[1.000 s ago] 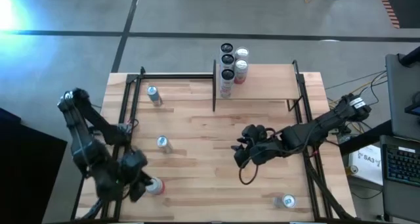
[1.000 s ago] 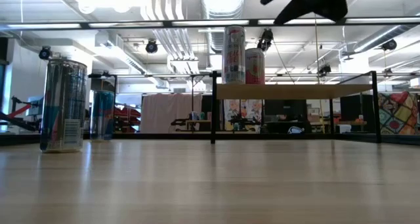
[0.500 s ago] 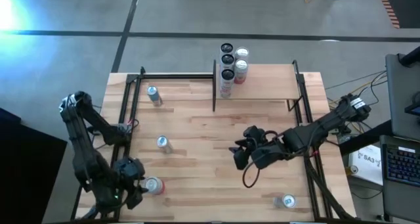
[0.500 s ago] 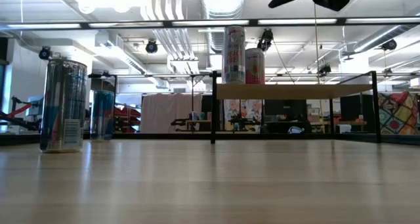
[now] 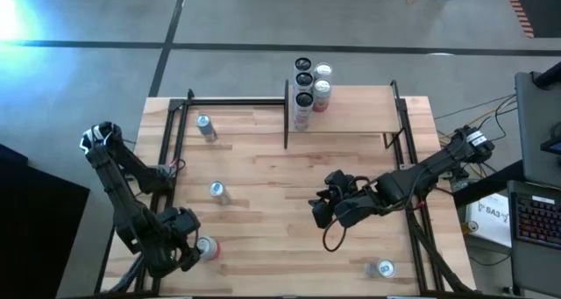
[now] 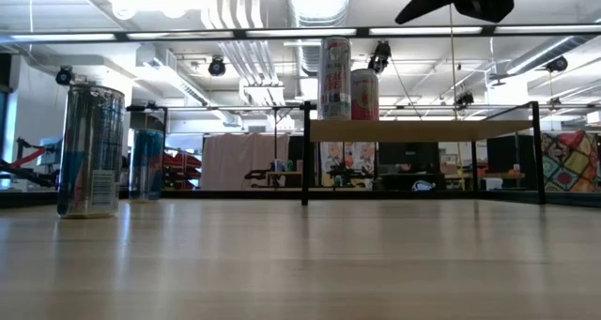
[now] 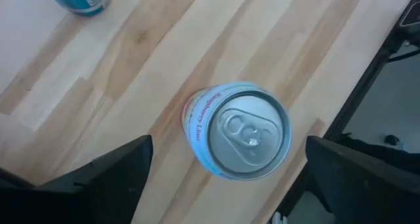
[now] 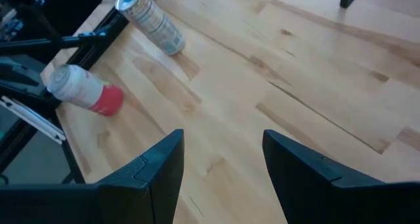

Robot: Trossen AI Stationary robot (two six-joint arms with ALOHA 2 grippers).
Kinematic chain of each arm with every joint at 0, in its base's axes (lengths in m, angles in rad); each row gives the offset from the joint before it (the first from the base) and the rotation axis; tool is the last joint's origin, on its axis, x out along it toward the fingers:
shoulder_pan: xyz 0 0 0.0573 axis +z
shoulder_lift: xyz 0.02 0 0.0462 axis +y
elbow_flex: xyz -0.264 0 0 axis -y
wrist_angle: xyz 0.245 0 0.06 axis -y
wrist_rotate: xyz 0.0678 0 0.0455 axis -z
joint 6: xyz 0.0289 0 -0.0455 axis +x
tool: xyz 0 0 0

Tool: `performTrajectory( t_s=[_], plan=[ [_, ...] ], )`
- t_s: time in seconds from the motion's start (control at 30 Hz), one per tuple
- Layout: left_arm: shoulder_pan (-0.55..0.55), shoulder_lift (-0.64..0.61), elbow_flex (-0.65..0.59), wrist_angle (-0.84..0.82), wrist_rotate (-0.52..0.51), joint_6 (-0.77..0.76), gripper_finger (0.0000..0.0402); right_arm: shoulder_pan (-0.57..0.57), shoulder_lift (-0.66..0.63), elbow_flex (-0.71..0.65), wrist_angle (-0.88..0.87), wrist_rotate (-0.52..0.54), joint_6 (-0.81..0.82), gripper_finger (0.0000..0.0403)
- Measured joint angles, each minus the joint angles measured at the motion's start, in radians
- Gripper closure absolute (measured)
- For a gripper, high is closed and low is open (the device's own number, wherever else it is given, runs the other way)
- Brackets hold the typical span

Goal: Place canned beverage on shelf
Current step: Put the pink and white soda can aligned with the other pink soda can on the shelf

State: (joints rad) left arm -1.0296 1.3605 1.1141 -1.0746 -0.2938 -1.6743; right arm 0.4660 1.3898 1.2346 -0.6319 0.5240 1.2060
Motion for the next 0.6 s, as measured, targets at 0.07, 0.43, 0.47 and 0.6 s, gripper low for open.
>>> performTrajectory(
  t_s=[0.07,0.43,0.47,0.6],
  plan=[
    [-0.001,0.001,0.000,0.004,-0.001,0.000,0.0027,-0.004,-0.008,0.000,0.001,0.000,0.002,0.0207],
    [0.003,0.058,-0.036,0.040,0.006,-0.017,0.0010,-0.043,-0.016,0.000,0.000,0.001,-0.019,0.0206],
    [0.005,0.064,-0.036,0.045,0.005,-0.016,0.0009,-0.045,-0.016,0.000,0.000,0.002,-0.020,0.0206],
    [0.006,0.089,-0.034,0.087,-0.014,-0.006,0.0008,-0.058,-0.015,0.000,0.001,0.001,-0.028,0.0206]
  ],
)
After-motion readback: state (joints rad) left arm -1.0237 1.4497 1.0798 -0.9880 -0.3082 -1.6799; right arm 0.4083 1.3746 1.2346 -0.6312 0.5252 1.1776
